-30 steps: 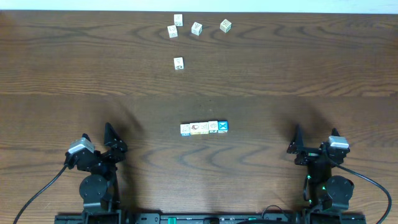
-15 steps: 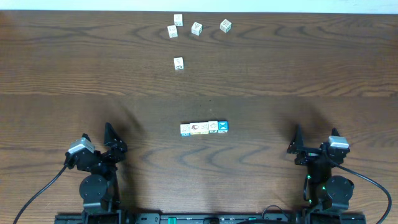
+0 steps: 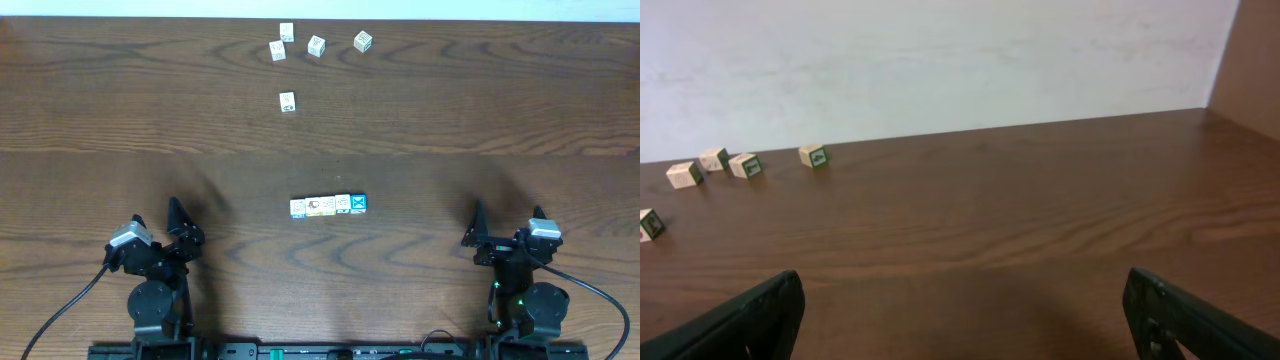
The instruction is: Lift 5 blocks
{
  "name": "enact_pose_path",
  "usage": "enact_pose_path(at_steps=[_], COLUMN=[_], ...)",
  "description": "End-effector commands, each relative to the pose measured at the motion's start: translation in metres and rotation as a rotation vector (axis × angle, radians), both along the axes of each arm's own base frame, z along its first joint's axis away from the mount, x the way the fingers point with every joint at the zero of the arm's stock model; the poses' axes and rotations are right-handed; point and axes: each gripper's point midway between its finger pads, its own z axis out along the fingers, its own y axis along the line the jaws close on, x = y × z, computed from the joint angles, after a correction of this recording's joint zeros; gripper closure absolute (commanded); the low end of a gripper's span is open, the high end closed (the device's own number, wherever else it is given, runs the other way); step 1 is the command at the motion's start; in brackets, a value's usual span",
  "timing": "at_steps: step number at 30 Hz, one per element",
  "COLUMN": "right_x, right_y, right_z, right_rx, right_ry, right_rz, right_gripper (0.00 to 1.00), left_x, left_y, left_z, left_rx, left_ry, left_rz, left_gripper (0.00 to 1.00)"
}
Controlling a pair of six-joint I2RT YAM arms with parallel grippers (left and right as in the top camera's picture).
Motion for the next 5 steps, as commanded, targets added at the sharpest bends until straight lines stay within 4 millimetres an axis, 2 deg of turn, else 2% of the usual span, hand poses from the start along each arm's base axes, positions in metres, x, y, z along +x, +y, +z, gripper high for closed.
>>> enact_pose_path(at_steps=[1, 5], right_x=[-0.0002, -0.0002], right_y=[-0.0026, -0.0026], right_z=[-0.0023, -0.0023], right_rx=[-0.016, -0.016], right_ry=[0.009, 0.009], right_rz=[-0.010, -0.010], right_gripper=[0.01, 0.01], left_x=[-0.0013, -0.0013], left_y=[0.0023, 0.0023], left_z=[-0.0172, -0.0172], left_rx=[0.013, 0.013], left_ry=[0.057, 0.057], left_rz=[0.009, 0.009], left_gripper=[0.24, 0.24])
